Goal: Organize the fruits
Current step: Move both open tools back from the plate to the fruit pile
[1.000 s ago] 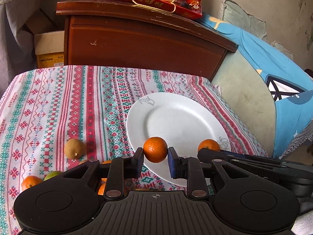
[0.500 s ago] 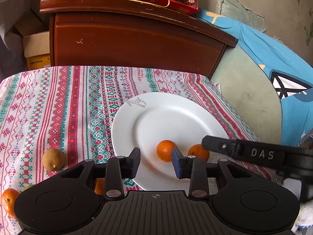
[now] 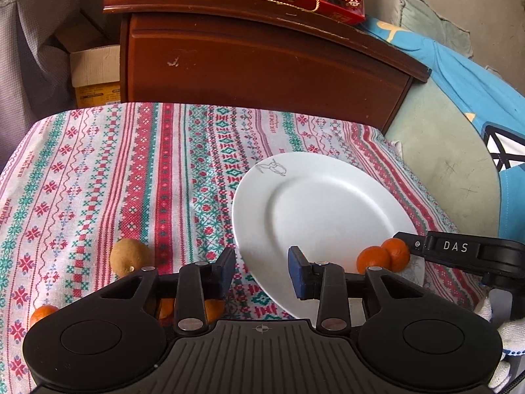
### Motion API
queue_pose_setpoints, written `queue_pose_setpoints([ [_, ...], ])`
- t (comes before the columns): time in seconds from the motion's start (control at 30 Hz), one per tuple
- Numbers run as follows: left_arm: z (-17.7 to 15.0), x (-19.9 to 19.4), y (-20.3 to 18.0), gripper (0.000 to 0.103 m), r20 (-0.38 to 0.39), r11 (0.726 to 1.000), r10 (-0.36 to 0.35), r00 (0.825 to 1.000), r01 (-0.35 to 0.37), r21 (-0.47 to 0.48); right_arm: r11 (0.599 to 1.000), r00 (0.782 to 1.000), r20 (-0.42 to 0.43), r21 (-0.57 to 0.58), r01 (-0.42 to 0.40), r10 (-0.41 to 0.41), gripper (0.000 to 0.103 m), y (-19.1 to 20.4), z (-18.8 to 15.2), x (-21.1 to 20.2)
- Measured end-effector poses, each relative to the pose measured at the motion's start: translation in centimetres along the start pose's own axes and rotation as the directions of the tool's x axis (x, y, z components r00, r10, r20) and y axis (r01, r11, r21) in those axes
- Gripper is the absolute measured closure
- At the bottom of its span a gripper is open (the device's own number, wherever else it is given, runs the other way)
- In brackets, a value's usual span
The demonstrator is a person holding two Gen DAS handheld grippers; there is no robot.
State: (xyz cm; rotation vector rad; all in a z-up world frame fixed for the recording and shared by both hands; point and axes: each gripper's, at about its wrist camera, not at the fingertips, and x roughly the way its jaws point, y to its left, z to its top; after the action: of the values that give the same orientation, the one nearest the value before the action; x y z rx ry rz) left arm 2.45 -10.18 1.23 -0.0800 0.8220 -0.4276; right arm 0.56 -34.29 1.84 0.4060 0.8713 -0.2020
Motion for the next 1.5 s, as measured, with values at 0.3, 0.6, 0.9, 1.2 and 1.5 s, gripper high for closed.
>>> queue_pose_setpoints([
  [0.3, 0.3, -1.9, 1.2, 0.063, -0.007, 0.999, 0.023, 1.000, -0.023, -0.027, 1.000, 1.000, -0.011, -0.029, -0.010, 0.009, 0.061, 1.2, -0.3, -0.2],
  [0.6, 0.5, -5.2, 3.0, 0.057, -0.045, 0.996, 0.080, 0.996, -0.082, -0.043, 0.997, 0.999, -0.035, -0.066, -0.036, 0.034, 0.061, 2.9, -1.3, -0.7],
  [0.9, 0.1, -8.8, 7.1, 0.056, -0.081, 0.982, 0.153, 0.985, -0.160, -0.097, 0.995, 0.997, -0.002, -0.060, -0.077, 0.077, 0.061, 3.3, -2.2, -4.5],
  [1.2, -1.8, -9.6, 8.8, 0.056, -0.068, 0.979, 0.175, 0.982, -0.181, -0.090, 0.966, 0.976, -0.023, -0.138, -0.217, 0.216, 0.061, 5.5, -5.1, -7.1],
  [1.5, -3.4, -9.4, 9.3, 0.056, -0.054, 0.982, 0.186, 0.981, -0.187, -0.031, 0.920, 0.944, -0.084, -0.212, -0.330, 0.319, 0.061, 7.3, -8.1, -7.4],
])
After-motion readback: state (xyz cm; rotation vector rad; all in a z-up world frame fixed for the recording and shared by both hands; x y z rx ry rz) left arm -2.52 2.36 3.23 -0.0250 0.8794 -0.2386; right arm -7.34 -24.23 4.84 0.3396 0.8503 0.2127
